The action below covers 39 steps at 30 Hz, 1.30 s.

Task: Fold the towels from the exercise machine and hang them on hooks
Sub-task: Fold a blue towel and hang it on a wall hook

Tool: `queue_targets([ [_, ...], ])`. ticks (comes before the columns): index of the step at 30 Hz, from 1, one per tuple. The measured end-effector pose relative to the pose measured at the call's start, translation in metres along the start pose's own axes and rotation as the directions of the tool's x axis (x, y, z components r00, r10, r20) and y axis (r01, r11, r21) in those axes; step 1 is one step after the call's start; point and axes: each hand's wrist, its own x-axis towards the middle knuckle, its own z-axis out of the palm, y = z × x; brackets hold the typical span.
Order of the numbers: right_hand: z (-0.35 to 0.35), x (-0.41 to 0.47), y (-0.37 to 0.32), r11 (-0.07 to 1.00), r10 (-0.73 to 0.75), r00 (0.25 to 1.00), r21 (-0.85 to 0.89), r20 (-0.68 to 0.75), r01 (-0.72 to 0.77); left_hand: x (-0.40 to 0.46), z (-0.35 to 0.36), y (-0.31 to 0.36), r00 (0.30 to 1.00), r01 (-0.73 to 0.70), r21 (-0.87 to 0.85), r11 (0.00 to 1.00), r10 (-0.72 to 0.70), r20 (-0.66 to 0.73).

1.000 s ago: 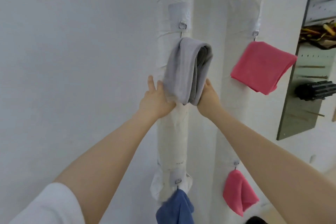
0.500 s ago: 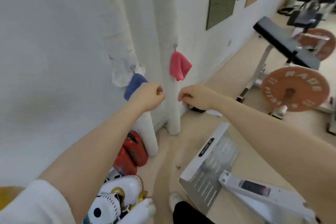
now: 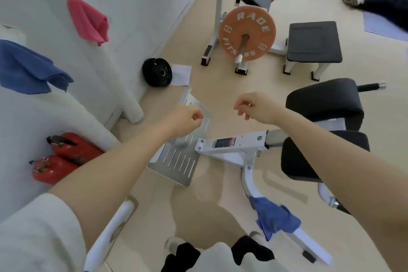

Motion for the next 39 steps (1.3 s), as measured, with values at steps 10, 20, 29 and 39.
queue_targets([
  [10,0.056,-0.078,0.193,0.992,0.125,0.951,-0.042,0.283,-0.118,0.019,0.218,0.105,0.974,0.191,-0.190,0.963,-0.162,0.161],
  [20,0.264,-0.074,0.313,0.971,0.222,0.838,-0.189,0.499,-0.144,-0.001,0.396,0.020,0.835,0.549,-0.388,0.740,-0.511,0.207],
  [29,0.443,-0.027,0.472,0.874,0.382,0.852,-0.439,0.357,-0.208,0.085,0.569,-0.092,0.762,0.585,-0.625,0.517,-0.615,0.203],
  [39,0.531,0.034,0.602,0.731,0.329,0.934,-0.663,0.136,-0.161,0.126,0.725,-0.166,0.738,0.622,-0.630,0.464,-0.615,0.277],
])
